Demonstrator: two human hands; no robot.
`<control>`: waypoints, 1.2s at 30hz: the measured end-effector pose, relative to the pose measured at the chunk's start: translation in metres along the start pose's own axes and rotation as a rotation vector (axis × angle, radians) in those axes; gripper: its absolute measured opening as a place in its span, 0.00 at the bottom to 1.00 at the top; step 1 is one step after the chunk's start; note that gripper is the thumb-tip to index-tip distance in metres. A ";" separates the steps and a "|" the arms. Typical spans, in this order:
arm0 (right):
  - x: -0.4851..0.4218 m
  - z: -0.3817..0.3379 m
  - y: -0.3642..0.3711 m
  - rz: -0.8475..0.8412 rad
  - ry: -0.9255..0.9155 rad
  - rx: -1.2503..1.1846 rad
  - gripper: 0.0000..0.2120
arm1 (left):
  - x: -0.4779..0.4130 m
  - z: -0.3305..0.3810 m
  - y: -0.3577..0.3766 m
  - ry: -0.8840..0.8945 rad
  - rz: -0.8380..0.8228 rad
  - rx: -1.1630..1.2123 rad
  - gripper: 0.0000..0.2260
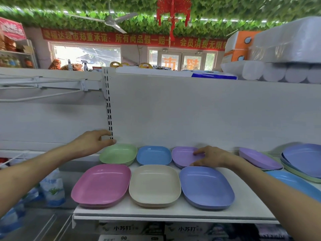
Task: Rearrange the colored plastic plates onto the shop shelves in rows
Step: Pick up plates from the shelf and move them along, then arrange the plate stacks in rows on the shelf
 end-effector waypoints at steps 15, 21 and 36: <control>0.064 0.055 -0.072 0.139 -0.081 -0.176 0.32 | 0.008 0.125 0.011 0.138 0.015 0.008 0.22; 0.117 0.122 -0.116 0.234 -0.063 -0.151 0.20 | 0.012 0.233 0.029 0.280 0.091 -0.309 0.24; 0.181 0.251 -0.178 0.422 0.025 -0.244 0.08 | -0.020 0.429 0.107 0.551 0.026 -0.232 0.22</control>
Point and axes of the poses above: each hand's wrist, its own x-axis away from the middle knuckle, its own y-axis out of the palm, z = x × y, the point moved 4 cm from there along -x, towards the middle knuckle, and after that the axes turned 13 degrees about -x, right-handed, at the moved point
